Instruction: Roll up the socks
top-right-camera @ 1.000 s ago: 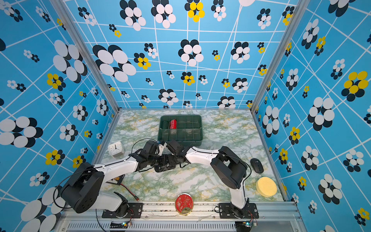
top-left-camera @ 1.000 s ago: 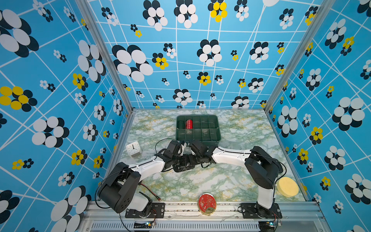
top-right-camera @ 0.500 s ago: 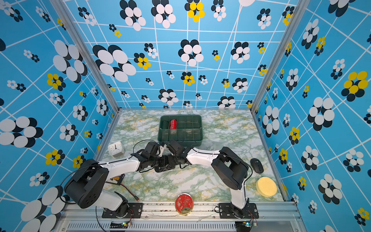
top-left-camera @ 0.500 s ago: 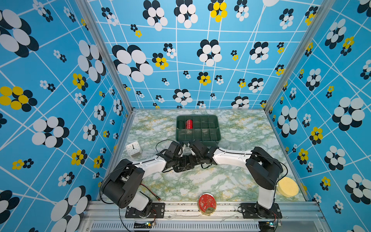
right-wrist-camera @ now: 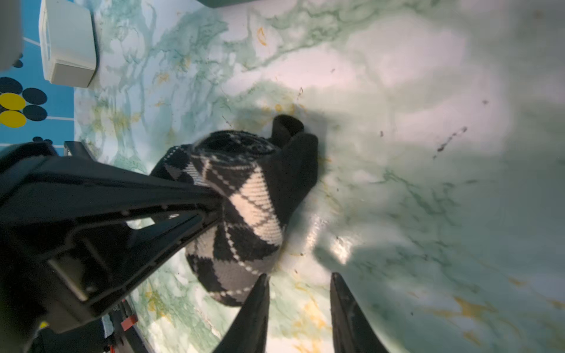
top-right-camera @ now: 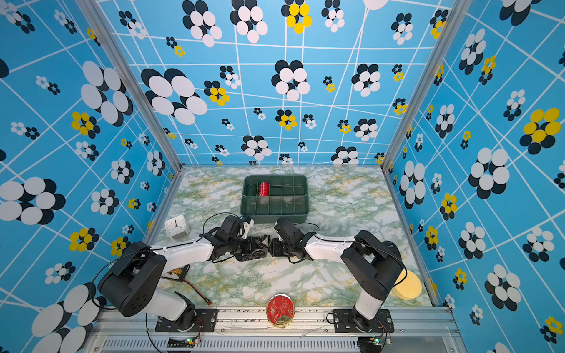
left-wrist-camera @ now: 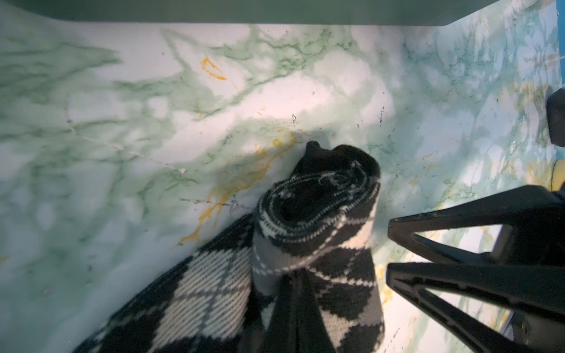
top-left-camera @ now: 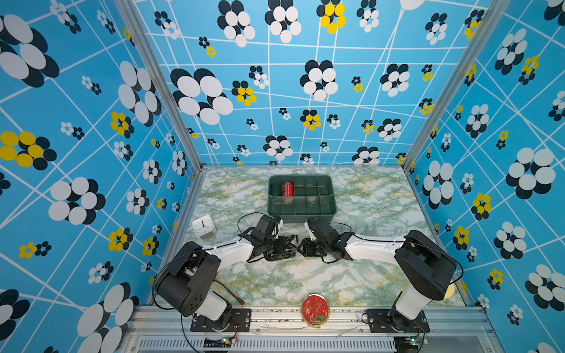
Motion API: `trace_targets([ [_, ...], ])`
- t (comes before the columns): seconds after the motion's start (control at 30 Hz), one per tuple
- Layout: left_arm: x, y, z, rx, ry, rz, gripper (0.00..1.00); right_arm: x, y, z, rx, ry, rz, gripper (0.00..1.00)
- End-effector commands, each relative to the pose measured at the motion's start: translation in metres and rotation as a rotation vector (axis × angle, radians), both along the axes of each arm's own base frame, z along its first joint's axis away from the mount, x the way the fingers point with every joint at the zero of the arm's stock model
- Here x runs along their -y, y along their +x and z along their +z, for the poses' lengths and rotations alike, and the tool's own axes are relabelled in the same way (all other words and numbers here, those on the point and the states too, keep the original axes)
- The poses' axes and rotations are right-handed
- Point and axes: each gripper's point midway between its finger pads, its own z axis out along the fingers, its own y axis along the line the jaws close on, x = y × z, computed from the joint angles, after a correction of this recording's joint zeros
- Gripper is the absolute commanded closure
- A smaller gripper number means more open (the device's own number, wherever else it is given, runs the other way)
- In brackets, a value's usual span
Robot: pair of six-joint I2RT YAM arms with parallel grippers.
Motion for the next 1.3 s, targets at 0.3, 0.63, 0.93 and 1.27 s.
trace_targets([
  [0.3, -0.027, -0.039, -0.048, -0.163, 0.134, -0.002, 1.0, -0.026, 0.005, 0.018, -0.025, 0.339, -0.055, 0.61],
  [0.63, -0.023, -0.038, -0.048, -0.164, 0.115, -0.004, 1.0, -0.021, 0.007, 0.002, -0.056, 0.284, -0.092, 0.58],
  [0.93, -0.016, -0.038, -0.048, -0.174, 0.077, -0.009, 1.0, -0.021, 0.013, -0.004, -0.047, 0.258, -0.125, 0.58],
  [1.27, -0.006, -0.044, -0.052, -0.19, 0.06, -0.031, 1.0, -0.031, 0.023, 0.0, -0.028, 0.319, -0.148, 0.58],
])
